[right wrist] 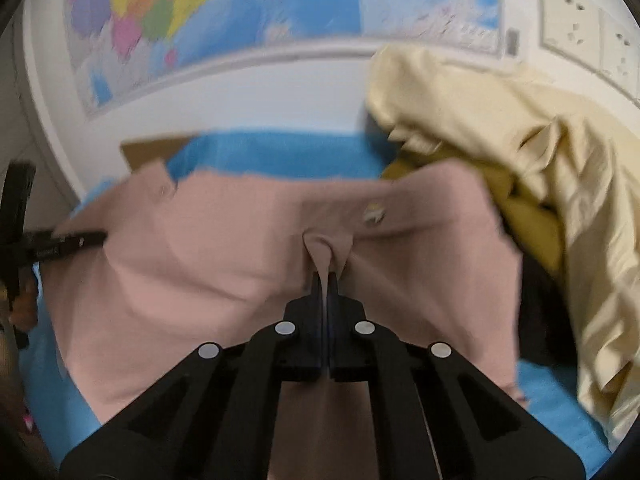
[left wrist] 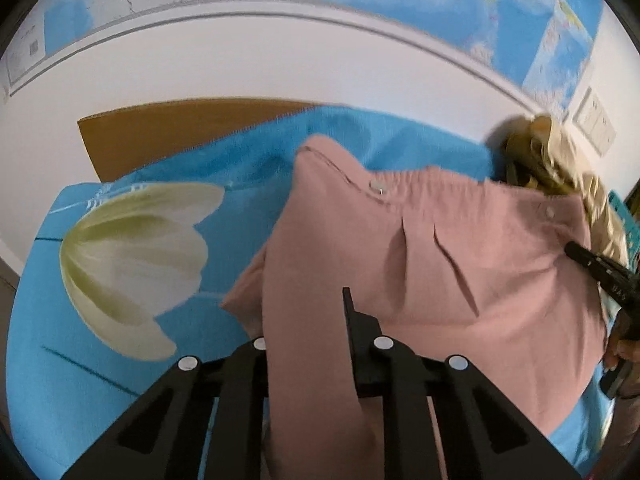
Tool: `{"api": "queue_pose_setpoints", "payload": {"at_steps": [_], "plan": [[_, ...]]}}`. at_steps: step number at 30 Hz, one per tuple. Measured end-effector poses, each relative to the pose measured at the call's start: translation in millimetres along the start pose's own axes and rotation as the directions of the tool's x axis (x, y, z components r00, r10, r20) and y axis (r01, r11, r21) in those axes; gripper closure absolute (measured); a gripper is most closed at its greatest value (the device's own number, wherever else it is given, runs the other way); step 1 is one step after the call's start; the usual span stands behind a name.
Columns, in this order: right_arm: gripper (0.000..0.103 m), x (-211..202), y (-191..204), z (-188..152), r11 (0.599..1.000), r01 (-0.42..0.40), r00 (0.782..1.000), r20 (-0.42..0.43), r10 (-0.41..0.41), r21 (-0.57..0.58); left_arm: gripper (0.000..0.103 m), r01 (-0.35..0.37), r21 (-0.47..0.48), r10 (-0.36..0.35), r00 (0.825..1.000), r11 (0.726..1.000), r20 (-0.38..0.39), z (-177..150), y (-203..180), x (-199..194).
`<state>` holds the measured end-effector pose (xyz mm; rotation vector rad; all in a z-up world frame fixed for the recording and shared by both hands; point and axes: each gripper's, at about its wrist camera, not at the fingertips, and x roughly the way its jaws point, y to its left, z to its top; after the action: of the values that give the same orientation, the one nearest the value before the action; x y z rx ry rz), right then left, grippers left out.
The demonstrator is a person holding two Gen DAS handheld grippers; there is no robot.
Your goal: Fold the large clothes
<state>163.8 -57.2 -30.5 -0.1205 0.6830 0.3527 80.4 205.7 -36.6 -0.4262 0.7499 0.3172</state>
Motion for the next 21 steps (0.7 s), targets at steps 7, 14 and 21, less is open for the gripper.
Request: {"api": "queue_pose_setpoints", "payload": {"at_steps": [7, 14, 21], "plan": [[0.097, 24, -4, -12, 0.999, -0.020, 0.995, -0.094, 0.023, 0.028, 0.063, -0.087, 0.013, 0.087, 0.996, 0.996, -0.014, -4, 2, 11], [0.053, -35, 26, -11, 0.994, -0.082, 0.996, 0.020, 0.084, -0.077, 0.043, -0.151, 0.050, 0.145, 0.984, 0.987, 0.098, -23, 1, -34], [0.048, -42, 60, -32, 0.977, -0.138, 0.990, -0.014, 0.137, -0.161, 0.041, -0.101, 0.116, 0.078, 0.979, 0.988, 0.191, -45, -12, -65]]}}
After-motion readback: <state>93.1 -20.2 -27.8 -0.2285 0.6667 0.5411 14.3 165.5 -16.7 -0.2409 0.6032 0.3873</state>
